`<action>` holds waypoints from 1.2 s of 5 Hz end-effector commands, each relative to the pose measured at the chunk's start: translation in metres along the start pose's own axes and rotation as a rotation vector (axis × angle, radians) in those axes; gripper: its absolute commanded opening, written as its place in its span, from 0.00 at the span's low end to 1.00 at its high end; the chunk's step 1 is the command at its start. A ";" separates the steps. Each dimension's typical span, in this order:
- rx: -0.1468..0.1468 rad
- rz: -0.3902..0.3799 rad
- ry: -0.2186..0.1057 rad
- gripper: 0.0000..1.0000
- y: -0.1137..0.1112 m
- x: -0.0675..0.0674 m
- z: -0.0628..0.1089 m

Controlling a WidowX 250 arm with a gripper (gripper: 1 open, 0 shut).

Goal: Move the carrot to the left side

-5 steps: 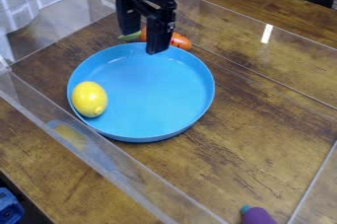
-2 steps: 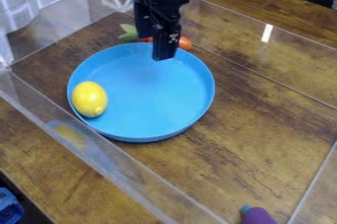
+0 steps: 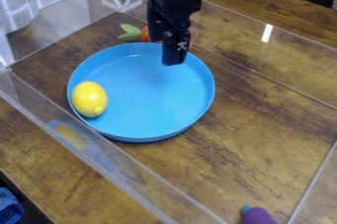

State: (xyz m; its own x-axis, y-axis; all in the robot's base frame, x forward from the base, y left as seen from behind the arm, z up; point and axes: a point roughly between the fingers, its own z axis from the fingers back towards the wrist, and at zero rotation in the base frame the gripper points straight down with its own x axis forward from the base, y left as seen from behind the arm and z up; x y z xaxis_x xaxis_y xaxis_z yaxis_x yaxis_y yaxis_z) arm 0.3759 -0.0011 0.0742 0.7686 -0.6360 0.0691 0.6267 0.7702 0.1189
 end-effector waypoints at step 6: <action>0.077 -0.084 -0.073 1.00 0.026 0.020 -0.016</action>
State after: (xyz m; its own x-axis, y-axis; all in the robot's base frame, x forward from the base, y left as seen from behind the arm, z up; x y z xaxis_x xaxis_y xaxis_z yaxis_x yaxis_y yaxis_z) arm 0.3987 -0.0005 0.0372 0.6993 -0.7109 0.0752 0.6972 0.7015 0.1480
